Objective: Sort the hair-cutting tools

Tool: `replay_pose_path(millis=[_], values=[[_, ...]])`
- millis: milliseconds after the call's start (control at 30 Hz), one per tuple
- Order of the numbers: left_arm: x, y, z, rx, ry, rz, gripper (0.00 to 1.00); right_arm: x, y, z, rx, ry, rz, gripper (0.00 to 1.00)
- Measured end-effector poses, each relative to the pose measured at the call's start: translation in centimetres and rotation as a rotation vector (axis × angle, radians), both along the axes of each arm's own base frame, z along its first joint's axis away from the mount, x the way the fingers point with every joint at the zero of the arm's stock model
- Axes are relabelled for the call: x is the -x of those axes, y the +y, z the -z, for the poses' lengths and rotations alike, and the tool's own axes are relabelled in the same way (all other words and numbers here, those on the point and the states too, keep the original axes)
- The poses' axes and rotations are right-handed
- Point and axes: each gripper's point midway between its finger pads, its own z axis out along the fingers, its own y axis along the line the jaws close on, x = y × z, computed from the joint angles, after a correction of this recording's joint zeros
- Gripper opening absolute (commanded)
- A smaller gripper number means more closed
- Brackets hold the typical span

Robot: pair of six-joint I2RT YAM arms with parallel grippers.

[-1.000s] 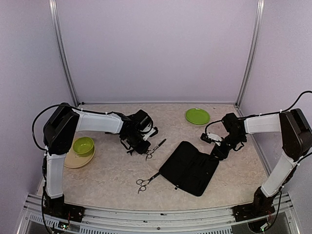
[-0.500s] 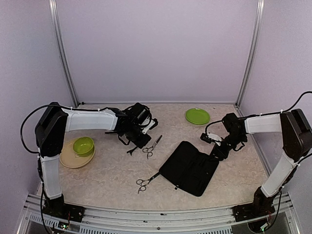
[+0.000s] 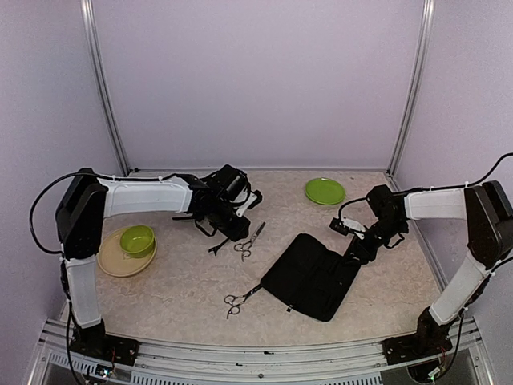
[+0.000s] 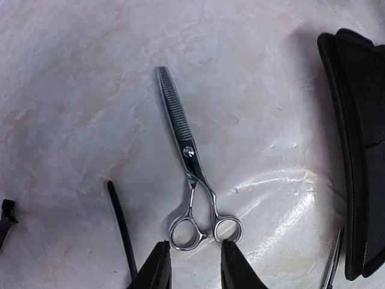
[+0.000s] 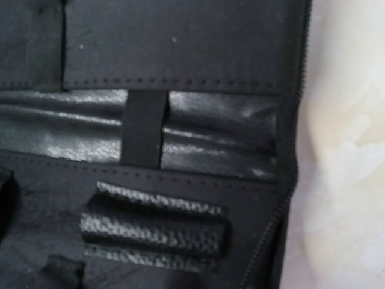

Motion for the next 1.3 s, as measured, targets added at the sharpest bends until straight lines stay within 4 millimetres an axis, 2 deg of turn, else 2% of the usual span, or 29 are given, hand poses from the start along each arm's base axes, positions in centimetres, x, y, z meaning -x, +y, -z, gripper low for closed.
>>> replay_pose_path(millis=[133,267,367,567,767,867,967,1100,1300], values=[[1.5,-1.2,2.9,-0.045,0.062,0.017,0.31,0.0,0.0,0.0,0.0,-0.001,0.0,0.37],[2.8,-2.0,4.5,-0.065,0.106,0.024,0.25,0.0,0.0,0.0,0.0,-0.001,0.0,0.36],[3.0,-2.1,4.7,-0.061,0.121,0.016,0.21,0.0,0.0,0.0,-0.001,-0.002,0.0,0.36],[3.2,-2.8,4.7,-0.04,0.139,0.015,0.23,0.0,0.0,0.0,0.0,-0.002,0.0,0.36],[3.3,-2.6,6.7,-0.09,0.157,-0.006,0.23,-0.1,0.0,0.0,0.0,-0.002,0.0,0.36],[3.2,-2.3,6.9,-0.105,0.154,-0.017,0.21,-0.1,0.0,0.0,0.0,-0.002,0.0,0.36],[3.0,-2.1,7.0,-0.116,0.144,-0.026,0.15,-0.1,0.0,0.0,0.0,-0.002,0.0,0.36],[2.8,-1.9,7.0,-0.129,0.128,-0.033,0.0,-0.1,0.0,0.0,0.0,-0.003,0.0,0.36],[2.6,-1.9,6.6,-0.16,0.06,-0.024,0.0,0.0,0.1,0.0,-0.003,-0.002,-0.002,0.36]])
